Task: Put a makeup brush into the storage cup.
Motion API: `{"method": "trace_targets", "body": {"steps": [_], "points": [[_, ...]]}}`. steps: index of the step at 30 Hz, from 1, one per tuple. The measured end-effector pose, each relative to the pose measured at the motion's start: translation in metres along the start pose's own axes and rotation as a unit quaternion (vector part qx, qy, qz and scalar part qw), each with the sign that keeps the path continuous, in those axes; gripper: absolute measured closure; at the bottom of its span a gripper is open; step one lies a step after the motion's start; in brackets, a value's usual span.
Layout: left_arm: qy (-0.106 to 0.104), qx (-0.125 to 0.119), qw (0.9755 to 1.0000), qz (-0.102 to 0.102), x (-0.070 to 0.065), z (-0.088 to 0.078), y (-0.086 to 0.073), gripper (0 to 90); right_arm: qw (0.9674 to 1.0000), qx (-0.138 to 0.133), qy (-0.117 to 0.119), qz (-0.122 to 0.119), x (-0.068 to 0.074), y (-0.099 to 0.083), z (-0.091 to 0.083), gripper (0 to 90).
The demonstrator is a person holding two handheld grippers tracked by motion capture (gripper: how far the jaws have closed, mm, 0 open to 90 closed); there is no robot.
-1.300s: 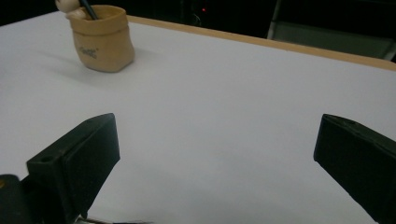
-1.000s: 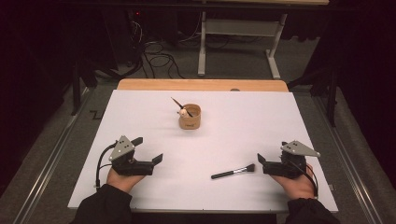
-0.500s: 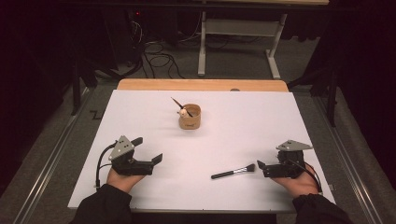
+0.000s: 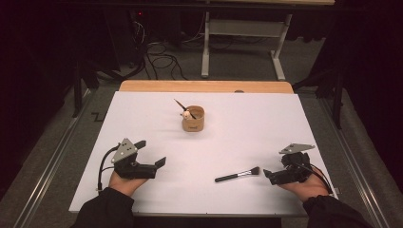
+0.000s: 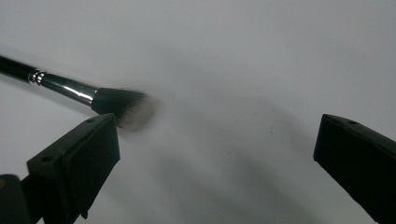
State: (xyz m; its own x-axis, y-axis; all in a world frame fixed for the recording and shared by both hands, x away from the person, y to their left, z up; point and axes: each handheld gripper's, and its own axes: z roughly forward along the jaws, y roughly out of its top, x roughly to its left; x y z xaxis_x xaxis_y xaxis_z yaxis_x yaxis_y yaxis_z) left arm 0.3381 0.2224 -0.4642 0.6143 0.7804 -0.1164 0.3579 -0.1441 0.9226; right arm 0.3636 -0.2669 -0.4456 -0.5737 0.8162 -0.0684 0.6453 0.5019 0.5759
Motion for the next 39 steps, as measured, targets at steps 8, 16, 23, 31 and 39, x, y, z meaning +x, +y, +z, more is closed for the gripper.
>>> {"method": "trace_targets", "body": {"steps": [8,16,23,31,39], "points": [[0.0,0.004,1.0,0.001,0.0,0.0,0.0,2.0,0.9992,0.036,0.005,-0.017,0.006,0.004,-0.004,1.0],[-0.001,0.004,1.0,0.004,0.0,0.0,0.0,2.0,0.9964,0.072,0.012,-0.043,0.013,0.008,-0.004,1.0],[0.0,0.004,1.0,0.004,0.0,-0.001,0.0,2.0,0.9935,0.095,0.022,-0.059,0.016,0.017,-0.002,1.3],[0.0,0.003,1.0,0.002,0.0,-0.001,0.0,1.9,0.9874,0.133,0.031,-0.081,0.021,0.022,0.003,2.1],[-0.001,0.003,1.0,0.003,0.001,-0.001,0.0,2.0,0.9845,0.14,0.044,-0.096,0.03,0.03,0.01,2.1]]}}
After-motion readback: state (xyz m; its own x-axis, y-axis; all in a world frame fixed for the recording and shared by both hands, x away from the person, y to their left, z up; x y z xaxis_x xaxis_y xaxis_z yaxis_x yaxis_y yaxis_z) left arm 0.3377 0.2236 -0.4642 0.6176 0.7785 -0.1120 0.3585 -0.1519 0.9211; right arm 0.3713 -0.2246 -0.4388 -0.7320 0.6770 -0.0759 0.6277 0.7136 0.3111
